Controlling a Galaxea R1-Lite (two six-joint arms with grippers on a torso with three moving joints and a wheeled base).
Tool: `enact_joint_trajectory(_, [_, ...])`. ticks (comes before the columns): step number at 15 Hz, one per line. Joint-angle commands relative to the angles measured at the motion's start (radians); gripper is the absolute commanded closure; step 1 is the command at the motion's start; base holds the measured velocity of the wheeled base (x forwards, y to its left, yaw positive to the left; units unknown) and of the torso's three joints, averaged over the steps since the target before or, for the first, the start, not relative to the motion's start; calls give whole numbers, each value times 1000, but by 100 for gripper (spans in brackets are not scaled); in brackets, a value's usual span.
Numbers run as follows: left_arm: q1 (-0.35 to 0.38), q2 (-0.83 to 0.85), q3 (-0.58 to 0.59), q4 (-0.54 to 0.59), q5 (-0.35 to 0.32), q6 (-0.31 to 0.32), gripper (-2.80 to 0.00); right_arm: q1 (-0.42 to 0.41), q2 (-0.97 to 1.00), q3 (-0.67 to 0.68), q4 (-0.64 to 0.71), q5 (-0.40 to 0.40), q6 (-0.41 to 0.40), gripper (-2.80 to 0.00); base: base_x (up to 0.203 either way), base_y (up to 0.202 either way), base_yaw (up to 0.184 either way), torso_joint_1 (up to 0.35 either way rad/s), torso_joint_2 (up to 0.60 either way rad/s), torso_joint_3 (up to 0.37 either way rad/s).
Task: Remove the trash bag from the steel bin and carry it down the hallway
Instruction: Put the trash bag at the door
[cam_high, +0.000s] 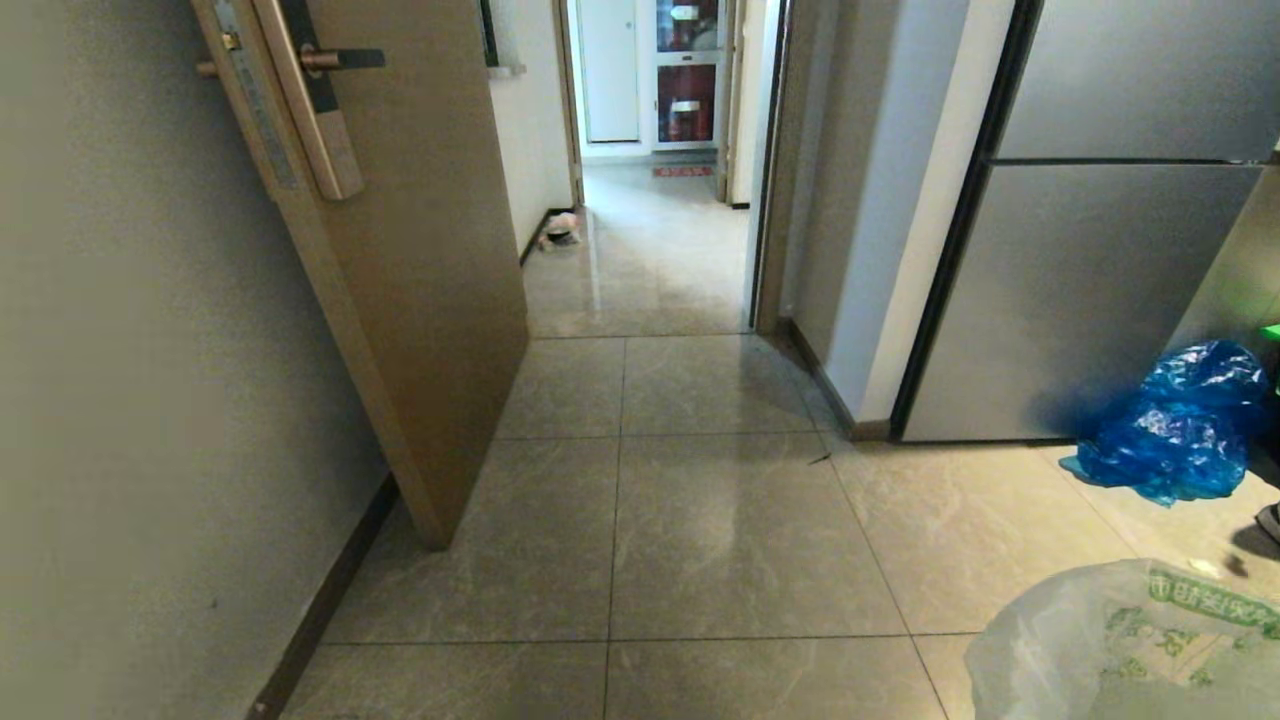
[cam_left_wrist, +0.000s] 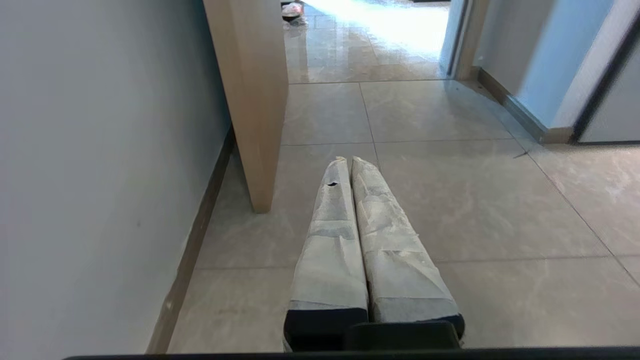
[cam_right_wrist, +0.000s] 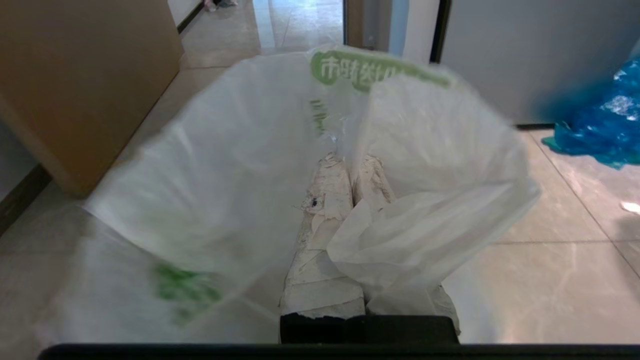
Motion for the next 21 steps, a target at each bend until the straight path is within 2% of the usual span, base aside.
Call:
enact_joint_trajectory(1, [0, 0, 0, 0, 0, 0, 0, 0, 0, 0, 1, 0, 0, 0, 192, 0, 0, 4, 1, -1])
enact_joint_trajectory(21, [0, 0, 0, 0, 0, -2, 0, 0, 0, 0, 0, 1, -1, 0, 192, 0, 0, 3, 3, 3])
